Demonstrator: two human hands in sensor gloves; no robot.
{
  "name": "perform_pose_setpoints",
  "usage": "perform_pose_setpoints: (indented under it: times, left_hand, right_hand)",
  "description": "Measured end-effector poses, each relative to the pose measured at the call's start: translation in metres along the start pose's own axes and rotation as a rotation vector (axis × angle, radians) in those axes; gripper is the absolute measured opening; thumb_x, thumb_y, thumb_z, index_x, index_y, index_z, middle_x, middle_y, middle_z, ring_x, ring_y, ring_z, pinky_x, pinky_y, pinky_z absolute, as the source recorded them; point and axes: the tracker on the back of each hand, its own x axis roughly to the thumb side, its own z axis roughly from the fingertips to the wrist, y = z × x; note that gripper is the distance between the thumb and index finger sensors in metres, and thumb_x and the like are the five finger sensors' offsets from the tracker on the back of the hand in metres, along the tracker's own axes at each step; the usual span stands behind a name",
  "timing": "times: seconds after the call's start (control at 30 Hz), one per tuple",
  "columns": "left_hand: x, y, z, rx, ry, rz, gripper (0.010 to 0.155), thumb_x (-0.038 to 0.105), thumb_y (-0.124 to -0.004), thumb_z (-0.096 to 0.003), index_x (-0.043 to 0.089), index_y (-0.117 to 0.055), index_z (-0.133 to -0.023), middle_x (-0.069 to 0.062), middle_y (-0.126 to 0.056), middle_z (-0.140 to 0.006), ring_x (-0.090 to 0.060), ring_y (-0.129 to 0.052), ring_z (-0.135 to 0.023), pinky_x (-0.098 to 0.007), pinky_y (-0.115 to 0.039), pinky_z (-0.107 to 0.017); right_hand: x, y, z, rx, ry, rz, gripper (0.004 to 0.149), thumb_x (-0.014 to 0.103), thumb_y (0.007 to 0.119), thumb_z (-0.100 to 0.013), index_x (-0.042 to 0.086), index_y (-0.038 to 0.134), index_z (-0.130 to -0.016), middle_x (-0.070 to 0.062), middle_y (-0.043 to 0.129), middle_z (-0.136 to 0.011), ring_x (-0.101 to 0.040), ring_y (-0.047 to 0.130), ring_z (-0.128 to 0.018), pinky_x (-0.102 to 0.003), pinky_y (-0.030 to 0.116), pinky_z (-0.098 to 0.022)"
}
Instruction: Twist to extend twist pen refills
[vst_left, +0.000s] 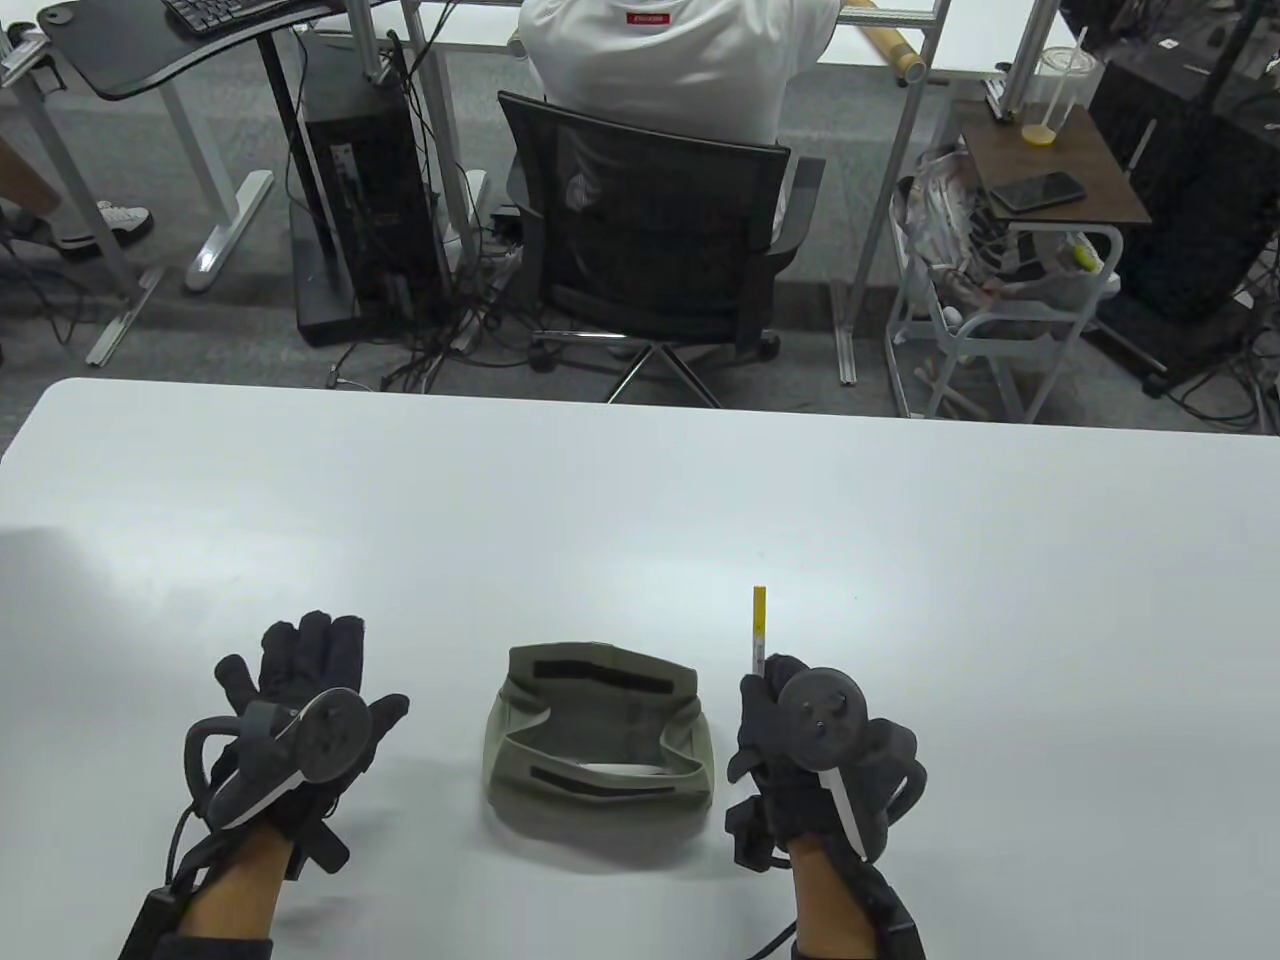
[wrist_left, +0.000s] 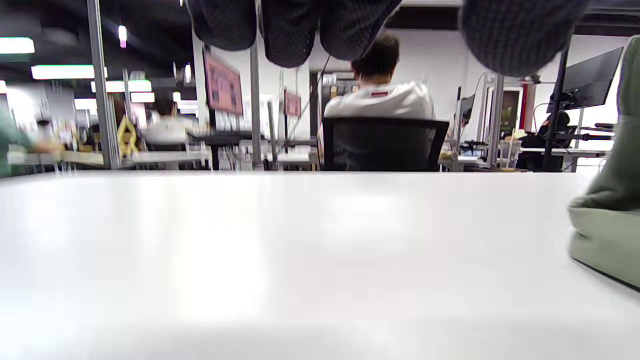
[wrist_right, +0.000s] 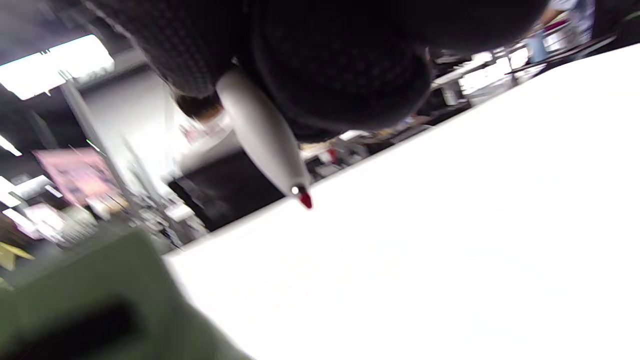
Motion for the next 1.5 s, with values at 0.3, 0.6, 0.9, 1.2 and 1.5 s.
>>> perform_pose_setpoints:
  times: [0.3,0.6,0.9,1.2,1.5]
  left_hand:
    - [-0.006,-0.015,0.000,-0.043,-0.004,0.058,0.089,0.060,-0.070,-0.0541,0.006,-0.042,-0.119,-0.028,-0.042,-0.123,-0.059,-0.040,-0.110,-0.084,-0.030,-0.065]
    - [-0.007,-0.016,0.000,-0.055,-0.007,0.070,0.089,0.060,-0.069,-0.0543,0.006,-0.042,-0.120,-0.028,-0.042,-0.124,-0.059,-0.040,-0.110,-0.084,-0.030,-0.064]
    - [-0.005,-0.017,0.000,-0.068,-0.021,0.074,0.089,0.060,-0.070,-0.0541,0.007,-0.042,-0.120,-0.028,-0.042,-0.124,-0.060,-0.040,-0.110,-0.084,-0.030,-0.064]
    - [0.038,0.015,-0.018,-0.018,-0.130,0.118,0.080,0.058,-0.074,-0.0537,0.009,-0.058,-0.115,-0.023,-0.065,-0.117,-0.053,-0.063,-0.106,-0.084,-0.033,-0.065]
    - [0.114,0.013,-0.072,-0.139,-0.202,0.057,0.071,0.053,-0.086,-0.0485,0.013,-0.073,-0.106,-0.012,-0.090,-0.094,-0.040,-0.087,-0.088,-0.083,-0.038,-0.067]
  right_hand:
    - [-0.022,0.068,-0.017,0.210,0.134,0.372,0.045,0.041,0.086,-0.036,0.014,0.093,-0.071,-0.009,0.102,-0.053,-0.013,0.101,-0.023,-0.026,0.086,-0.015]
    - [-0.018,0.088,-0.016,0.218,0.128,0.480,0.047,0.044,0.089,-0.033,0.016,0.093,-0.070,-0.008,0.102,-0.051,-0.011,0.101,-0.022,-0.026,0.087,-0.014]
    - [-0.020,0.088,-0.017,0.231,0.140,0.462,0.050,0.047,0.088,-0.032,0.016,0.091,-0.071,-0.007,0.101,-0.053,-0.012,0.101,-0.024,-0.026,0.087,-0.015]
    - [-0.013,0.069,-0.016,0.188,0.139,0.392,0.060,0.052,0.087,-0.030,0.014,0.089,-0.078,-0.009,0.099,-0.060,-0.015,0.101,-0.028,-0.027,0.086,-0.018]
    - [0.065,0.014,0.019,0.021,-0.260,0.117,0.049,0.046,0.089,-0.032,0.019,0.092,-0.073,-0.006,0.101,-0.055,-0.013,0.100,-0.025,-0.027,0.086,-0.017]
